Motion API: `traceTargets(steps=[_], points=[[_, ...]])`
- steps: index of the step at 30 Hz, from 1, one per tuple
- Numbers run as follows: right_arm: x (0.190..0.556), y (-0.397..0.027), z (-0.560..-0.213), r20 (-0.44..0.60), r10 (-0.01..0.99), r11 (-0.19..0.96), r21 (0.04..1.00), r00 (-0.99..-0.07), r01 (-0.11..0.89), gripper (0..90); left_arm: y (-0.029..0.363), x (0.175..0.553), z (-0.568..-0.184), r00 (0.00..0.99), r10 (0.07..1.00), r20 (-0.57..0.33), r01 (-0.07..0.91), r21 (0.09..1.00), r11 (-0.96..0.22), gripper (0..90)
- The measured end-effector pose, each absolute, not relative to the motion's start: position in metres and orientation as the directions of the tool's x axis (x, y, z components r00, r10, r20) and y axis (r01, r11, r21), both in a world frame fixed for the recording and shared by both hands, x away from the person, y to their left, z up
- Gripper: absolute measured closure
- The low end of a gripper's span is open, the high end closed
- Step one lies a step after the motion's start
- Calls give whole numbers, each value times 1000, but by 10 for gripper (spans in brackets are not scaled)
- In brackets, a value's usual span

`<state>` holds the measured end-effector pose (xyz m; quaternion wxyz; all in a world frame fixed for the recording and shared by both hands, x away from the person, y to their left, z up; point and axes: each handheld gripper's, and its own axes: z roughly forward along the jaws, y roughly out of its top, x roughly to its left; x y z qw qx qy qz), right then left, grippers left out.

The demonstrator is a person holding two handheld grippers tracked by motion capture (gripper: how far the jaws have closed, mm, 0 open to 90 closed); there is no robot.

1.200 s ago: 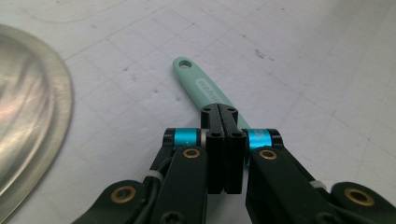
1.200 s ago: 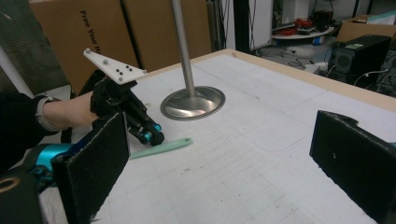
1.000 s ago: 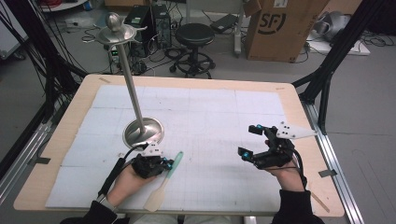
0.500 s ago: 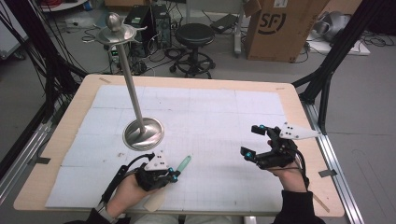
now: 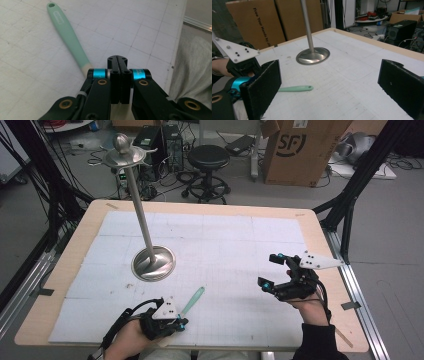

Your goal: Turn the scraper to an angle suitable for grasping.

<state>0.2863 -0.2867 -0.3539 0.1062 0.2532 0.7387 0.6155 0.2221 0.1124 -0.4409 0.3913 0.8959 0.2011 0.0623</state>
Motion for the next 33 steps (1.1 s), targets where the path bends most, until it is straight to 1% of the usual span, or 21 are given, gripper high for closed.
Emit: traceTargets(steps=[11, 22, 24, 26, 29, 33], points=[[286, -286, -354, 146, 506, 120, 964, -850, 237, 38, 130, 225, -439, 900, 435, -34, 326, 716, -618, 897], [286, -288, -354, 148, 508, 115, 965, -849, 236, 37, 168, 231, -439, 871, 486, -66, 384, 708, -593, 898], [286, -288, -354, 148, 509, 115, 965, -848, 237, 38, 173, 232, -438, 864, 497, -83, 403, 705, -584, 898], [286, -288, -355, 152, 509, 117, 963, -847, 243, 38, 178, 234, -436, 857, 507, -90, 408, 720, -562, 898], [286, -286, -355, 148, 508, 121, 963, -849, 240, 38, 188, 241, -429, 814, 575, -82, 425, 759, -493, 898], [287, -285, -356, 146, 507, 130, 961, -850, 243, 38, 201, 259, -435, 726, 680, -100, 504, 750, -428, 897]])
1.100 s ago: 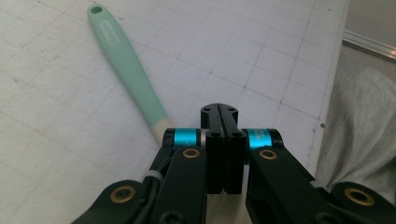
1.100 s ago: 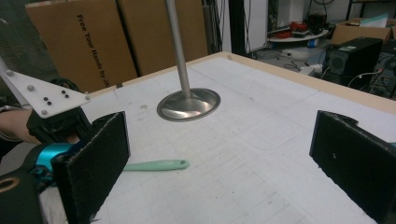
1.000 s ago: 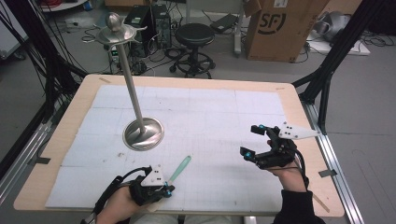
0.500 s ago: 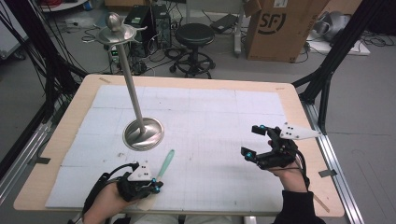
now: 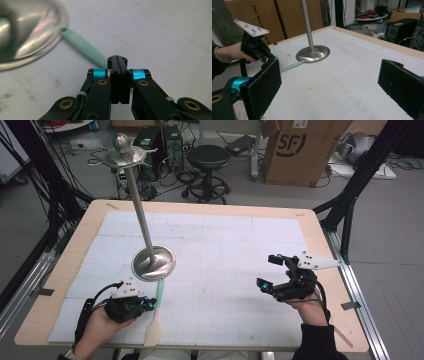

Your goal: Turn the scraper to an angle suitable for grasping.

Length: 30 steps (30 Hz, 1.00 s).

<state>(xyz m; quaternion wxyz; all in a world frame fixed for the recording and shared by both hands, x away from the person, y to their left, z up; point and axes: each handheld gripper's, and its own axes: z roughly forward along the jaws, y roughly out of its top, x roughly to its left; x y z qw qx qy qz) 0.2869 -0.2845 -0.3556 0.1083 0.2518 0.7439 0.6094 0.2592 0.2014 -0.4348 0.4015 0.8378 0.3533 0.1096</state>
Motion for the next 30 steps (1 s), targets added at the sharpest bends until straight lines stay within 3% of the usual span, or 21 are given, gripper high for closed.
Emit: traceTargets(steps=[9, 18, 30], points=[[287, -283, -356, 149, 506, 132, 960, -850, 247, 38, 184, 283, -444, 694, 701, -163, 562, 732, -386, 898], [288, -285, -355, 145, 509, 126, 963, -848, 240, 38, 153, 283, -439, 707, 701, -92, 544, 705, -455, 898], [287, -286, -356, 148, 512, 125, 962, -846, 244, 38, 107, 272, -440, 825, 551, -123, 464, 705, -537, 898]])
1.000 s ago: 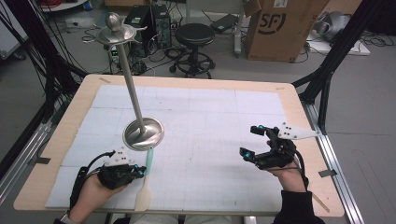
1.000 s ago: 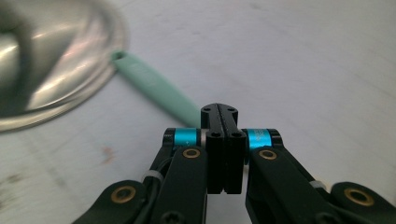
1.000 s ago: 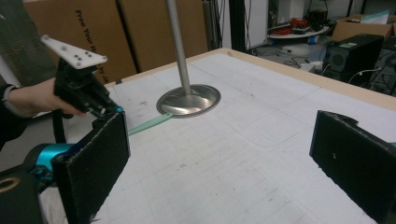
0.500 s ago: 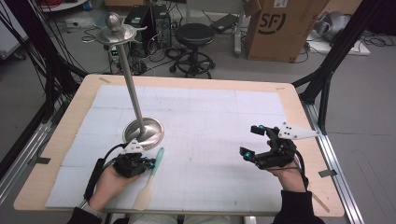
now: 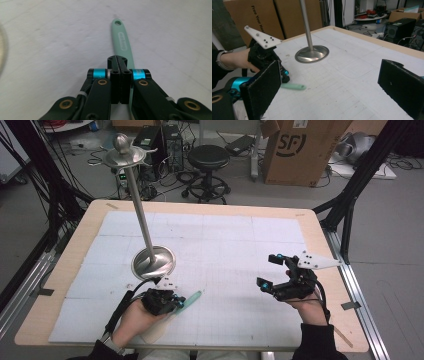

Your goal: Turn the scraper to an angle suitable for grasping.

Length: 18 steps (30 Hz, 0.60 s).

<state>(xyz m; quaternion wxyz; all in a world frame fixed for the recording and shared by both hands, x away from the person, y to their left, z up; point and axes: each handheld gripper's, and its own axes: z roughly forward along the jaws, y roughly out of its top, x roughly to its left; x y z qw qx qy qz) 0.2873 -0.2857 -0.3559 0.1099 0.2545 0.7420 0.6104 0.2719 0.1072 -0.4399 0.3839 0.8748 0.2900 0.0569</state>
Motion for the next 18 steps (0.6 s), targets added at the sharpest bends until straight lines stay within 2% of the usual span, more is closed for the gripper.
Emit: traceTargets(steps=[7, 18], points=[[285, -289, -356, 149, 518, 118, 963, -842, 242, 38, 91, 260, -439, 893, 431, -125, 387, 702, -597, 897], [284, -294, -356, 155, 525, 109, 963, -837, 246, 38, 80, 251, -438, 928, 361, -91, 317, 700, -639, 897]])
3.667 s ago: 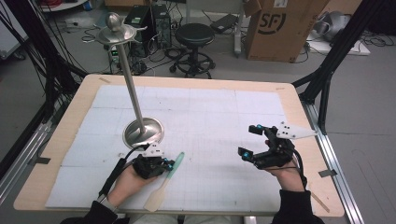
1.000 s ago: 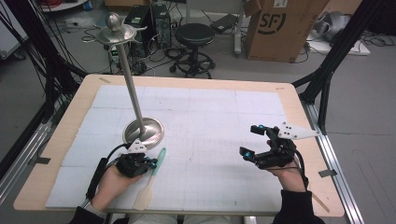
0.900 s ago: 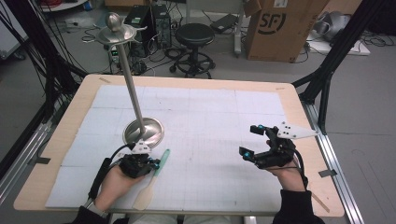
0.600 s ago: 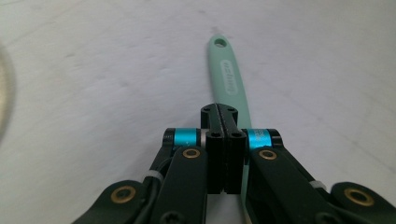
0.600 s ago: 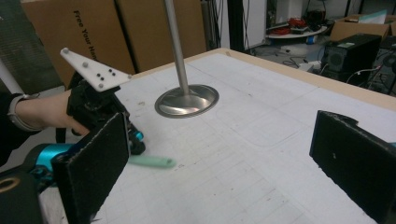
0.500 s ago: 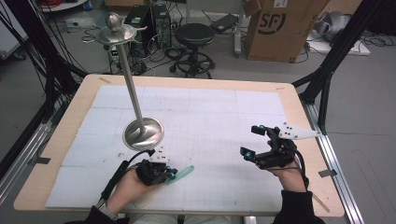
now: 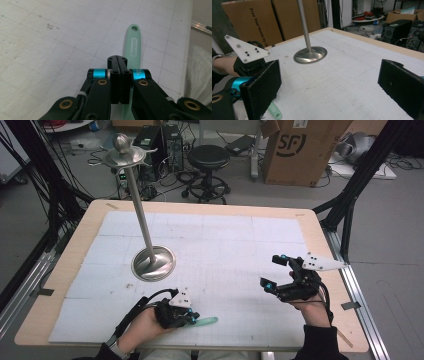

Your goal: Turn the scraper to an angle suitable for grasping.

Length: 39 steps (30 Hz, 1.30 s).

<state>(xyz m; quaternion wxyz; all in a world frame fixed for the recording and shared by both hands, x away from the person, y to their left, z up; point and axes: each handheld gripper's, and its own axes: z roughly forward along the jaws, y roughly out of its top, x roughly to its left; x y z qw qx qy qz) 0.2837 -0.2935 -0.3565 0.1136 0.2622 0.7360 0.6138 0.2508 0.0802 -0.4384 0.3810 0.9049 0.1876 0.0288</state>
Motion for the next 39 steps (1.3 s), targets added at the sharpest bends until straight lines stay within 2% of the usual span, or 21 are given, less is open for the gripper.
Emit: traceTargets(steps=[8, 11, 15, 18, 24, 26, 28, 33, 35, 39], points=[[284, -294, -356, 157, 522, 106, 963, -838, 246, 38, 99, 256, -419, 915, 392, -92, 322, 753, -574, 890], [284, -296, -357, 157, 524, 104, 964, -837, 246, 38, 109, 253, -410, 917, 386, -96, 311, 778, -546, 838], [284, -296, -356, 155, 525, 104, 964, -837, 243, 38, 126, 251, -396, 894, 443, -66, 305, 814, -495, 700], [284, -295, -356, 153, 523, 107, 964, -838, 243, 38, 138, 251, -384, 891, 449, -70, 290, 847, -445, 596], [285, -294, -357, 156, 524, 114, 962, -837, 250, 38, 138, 247, -381, 919, 393, -19, 211, 866, -453, 405], [285, -293, -358, 156, 521, 116, 961, -839, 251, 38, 135, 246, -384, 923, 384, -24, 222, 849, -480, 340], [285, -293, -358, 155, 521, 119, 960, -840, 252, 38, 130, 245, -386, 918, 396, -21, 237, 831, -504, 238], [283, -296, -358, 157, 525, 112, 961, -837, 251, 38, 124, 240, -384, 945, 328, -16, 195, 830, -523, 212], [282, -297, -357, 156, 526, 110, 962, -836, 249, 38, 122, 240, -383, 950, 310, -28, 200, 817, -540, 179], [281, -298, -358, 159, 531, 108, 962, -832, 252, 38, 120, 241, -384, 957, 283, -67, 221, 797, -561, 187]])
